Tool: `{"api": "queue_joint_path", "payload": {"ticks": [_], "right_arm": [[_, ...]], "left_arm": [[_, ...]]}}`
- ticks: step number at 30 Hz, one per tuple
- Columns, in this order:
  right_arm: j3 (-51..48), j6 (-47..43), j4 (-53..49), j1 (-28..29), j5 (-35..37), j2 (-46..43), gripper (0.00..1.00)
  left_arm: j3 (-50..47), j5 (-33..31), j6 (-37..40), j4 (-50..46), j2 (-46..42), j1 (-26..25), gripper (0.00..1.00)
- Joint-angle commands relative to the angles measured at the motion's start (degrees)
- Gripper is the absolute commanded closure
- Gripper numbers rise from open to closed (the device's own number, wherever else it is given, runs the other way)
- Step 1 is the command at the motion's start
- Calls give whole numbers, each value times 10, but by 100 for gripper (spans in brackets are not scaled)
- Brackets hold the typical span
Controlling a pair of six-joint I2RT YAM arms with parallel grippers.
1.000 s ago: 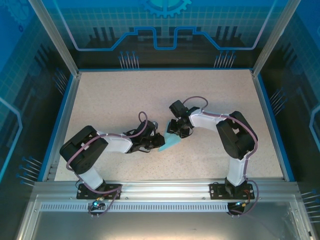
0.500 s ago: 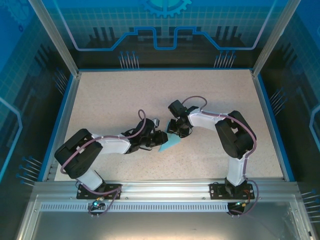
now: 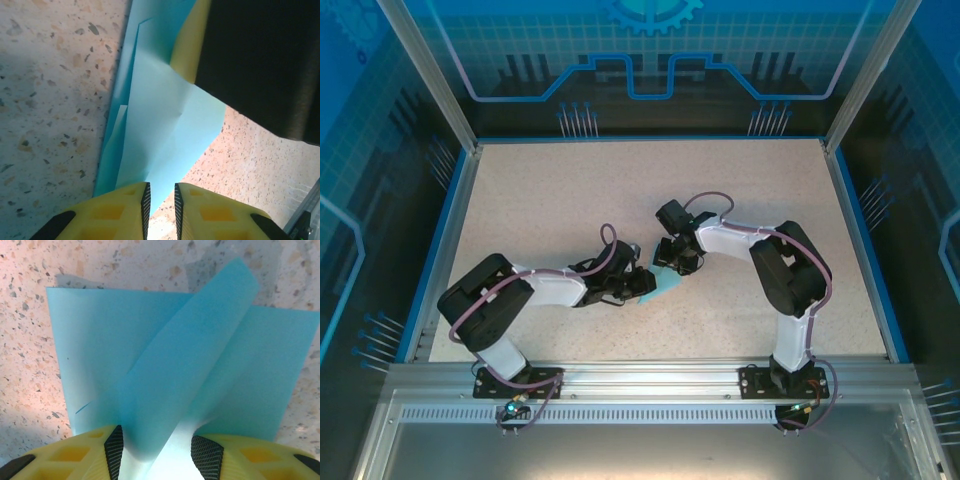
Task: Fold a paper plane with a square sheet of paper (pick it up from the middle)
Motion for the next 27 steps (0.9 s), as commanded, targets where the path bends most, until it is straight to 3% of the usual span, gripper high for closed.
{"api": "queue_joint_path", "payload": {"ticks": [1, 18, 27], "right_arm": [[-56, 4, -43, -4, 84, 112, 50], [-52, 4, -45, -4, 87, 121, 49], [-43, -7, -50, -4, 76, 82, 48]], "left_arm": [[13, -16, 0, -47, 9, -3, 80], [20, -35, 4, -84, 19, -4, 89], [20, -56, 7, -131, 26, -3, 98]]}}
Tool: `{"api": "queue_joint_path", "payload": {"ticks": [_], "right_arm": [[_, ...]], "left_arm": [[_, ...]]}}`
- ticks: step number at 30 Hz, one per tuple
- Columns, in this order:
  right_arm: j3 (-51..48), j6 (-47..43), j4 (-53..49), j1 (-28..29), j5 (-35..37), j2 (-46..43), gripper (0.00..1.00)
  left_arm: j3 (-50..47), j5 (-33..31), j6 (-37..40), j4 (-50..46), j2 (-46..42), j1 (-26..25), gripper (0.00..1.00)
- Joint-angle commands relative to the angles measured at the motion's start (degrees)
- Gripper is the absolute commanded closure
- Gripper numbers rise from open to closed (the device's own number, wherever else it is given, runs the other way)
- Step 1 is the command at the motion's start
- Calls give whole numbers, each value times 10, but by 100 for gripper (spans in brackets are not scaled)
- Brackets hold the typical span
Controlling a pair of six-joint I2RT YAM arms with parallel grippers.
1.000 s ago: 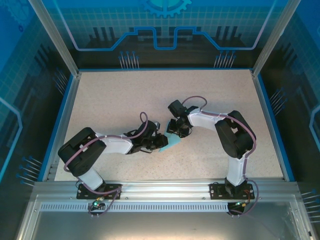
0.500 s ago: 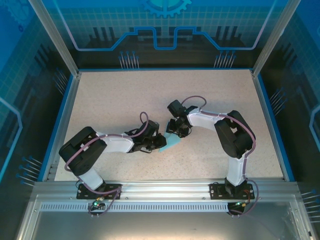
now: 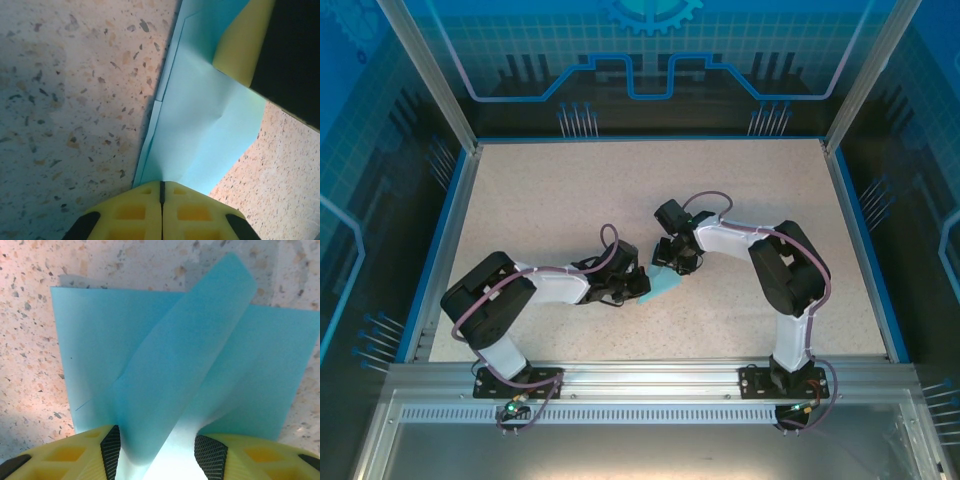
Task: Fold a paper plane with a square sheet of paper (pick it up from the middle)
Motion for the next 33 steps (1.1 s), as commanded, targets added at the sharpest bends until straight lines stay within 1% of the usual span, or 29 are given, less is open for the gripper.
{"api": "queue_joint_path", "payload": {"ticks": [1, 5, 9, 13, 16, 18, 22, 25, 28, 33], "right_arm": [[-49, -11, -43, -7, 70, 69, 48], [-40, -25, -41, -11, 61, 9, 45], [-49, -53, -5, -23, 38, -86, 40], [-100, -104, 77, -36, -12, -178, 38], [-129, -157, 118, -38, -62, -207, 40], [-146, -174, 143, -38, -99, -212, 45], [-170, -184, 192, -34, -167, -200, 69], [-166, -190, 202, -20, -188, -179, 82], [-164, -188, 212, -12, -198, -155, 88], [-162, -194, 228, -3, -215, -117, 92]], "left_arm": [[-1, -26, 8, -73, 17, -4, 99], [-5, -27, 9, -80, 22, -3, 100], [-10, -24, 12, -82, 26, -4, 100], [-13, -21, 14, -81, 31, -5, 100], [-13, -21, 15, -80, 34, -6, 100], [-12, -20, 16, -79, 36, -6, 100], [-11, -20, 19, -79, 36, -7, 100], [-10, -20, 19, -81, 37, -8, 100], [-9, -21, 19, -83, 36, -9, 100], [-10, -22, 17, -85, 36, -10, 100]]}}
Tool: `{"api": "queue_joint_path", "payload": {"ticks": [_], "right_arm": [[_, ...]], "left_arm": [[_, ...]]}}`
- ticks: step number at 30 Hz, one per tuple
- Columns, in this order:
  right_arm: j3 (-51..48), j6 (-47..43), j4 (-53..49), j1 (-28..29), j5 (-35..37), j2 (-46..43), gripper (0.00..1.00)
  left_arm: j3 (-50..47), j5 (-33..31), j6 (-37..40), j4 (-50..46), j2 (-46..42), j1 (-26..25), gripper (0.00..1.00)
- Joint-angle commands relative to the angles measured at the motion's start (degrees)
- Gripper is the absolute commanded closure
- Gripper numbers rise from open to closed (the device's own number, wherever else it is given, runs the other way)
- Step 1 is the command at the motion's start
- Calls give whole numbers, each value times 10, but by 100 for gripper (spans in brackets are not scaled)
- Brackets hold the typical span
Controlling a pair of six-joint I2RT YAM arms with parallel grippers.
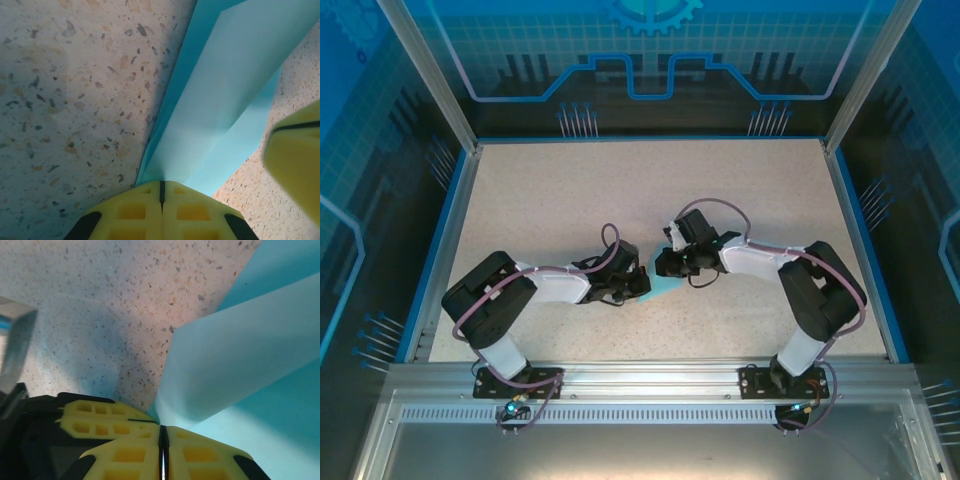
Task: Fold a paper plane with a square sheet of paper (pick it up from the middle)
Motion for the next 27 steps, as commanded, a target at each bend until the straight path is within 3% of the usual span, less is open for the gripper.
{"api": "queue_joint_path", "payload": {"ticks": [1, 15, 27], "right_arm": [[3, -16, 23, 9, -39, 25, 92], [22, -55, 4, -15, 0, 93, 93], [34, -78, 1, -64, -20, 78, 92]], "left_arm": [[-13, -17, 12, -84, 32, -7, 100], [-12, -19, 13, -96, 32, -7, 100], [-13, -17, 16, -99, 31, -7, 100]]}}
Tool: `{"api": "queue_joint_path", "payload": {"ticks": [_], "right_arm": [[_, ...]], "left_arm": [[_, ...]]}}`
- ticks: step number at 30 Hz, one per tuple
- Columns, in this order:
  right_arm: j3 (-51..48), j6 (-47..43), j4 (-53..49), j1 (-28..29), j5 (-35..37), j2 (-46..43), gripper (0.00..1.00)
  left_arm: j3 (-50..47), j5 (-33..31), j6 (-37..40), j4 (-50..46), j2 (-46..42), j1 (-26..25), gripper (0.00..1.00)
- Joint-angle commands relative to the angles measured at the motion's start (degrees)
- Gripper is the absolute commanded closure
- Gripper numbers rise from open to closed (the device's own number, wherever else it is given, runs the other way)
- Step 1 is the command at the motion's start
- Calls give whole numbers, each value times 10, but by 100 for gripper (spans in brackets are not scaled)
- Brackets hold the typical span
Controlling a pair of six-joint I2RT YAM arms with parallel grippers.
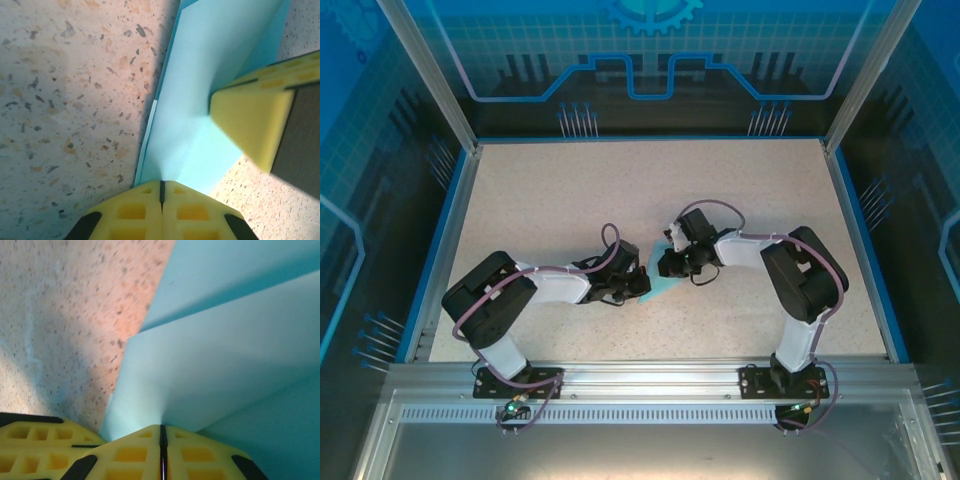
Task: Fold a paper plane with a square sheet of paper (pick it up from the middle)
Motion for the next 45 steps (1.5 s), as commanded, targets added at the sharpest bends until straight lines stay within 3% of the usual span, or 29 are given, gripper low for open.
{"api": "queue_joint_path", "payload": {"ticks": [1, 5, 14, 26, 45], "right_arm": [[20, -19, -8, -23, 14, 12, 92], [36, -25, -20, -30, 14, 25, 92], [39, -25, -12, -24, -17, -42, 91], [42, -27, -1, 9, -20, 26, 90], [72, -22, 8, -89, -10, 78, 91]], "left_arm": [[-13, -15, 16, -97, 31, -7, 100], [-12, -13, 19, -99, 31, -7, 100], [-9, -14, 20, -101, 30, -8, 100], [-9, -16, 20, -105, 29, -10, 100], [-17, -13, 38, -133, 34, -14, 100]]}}
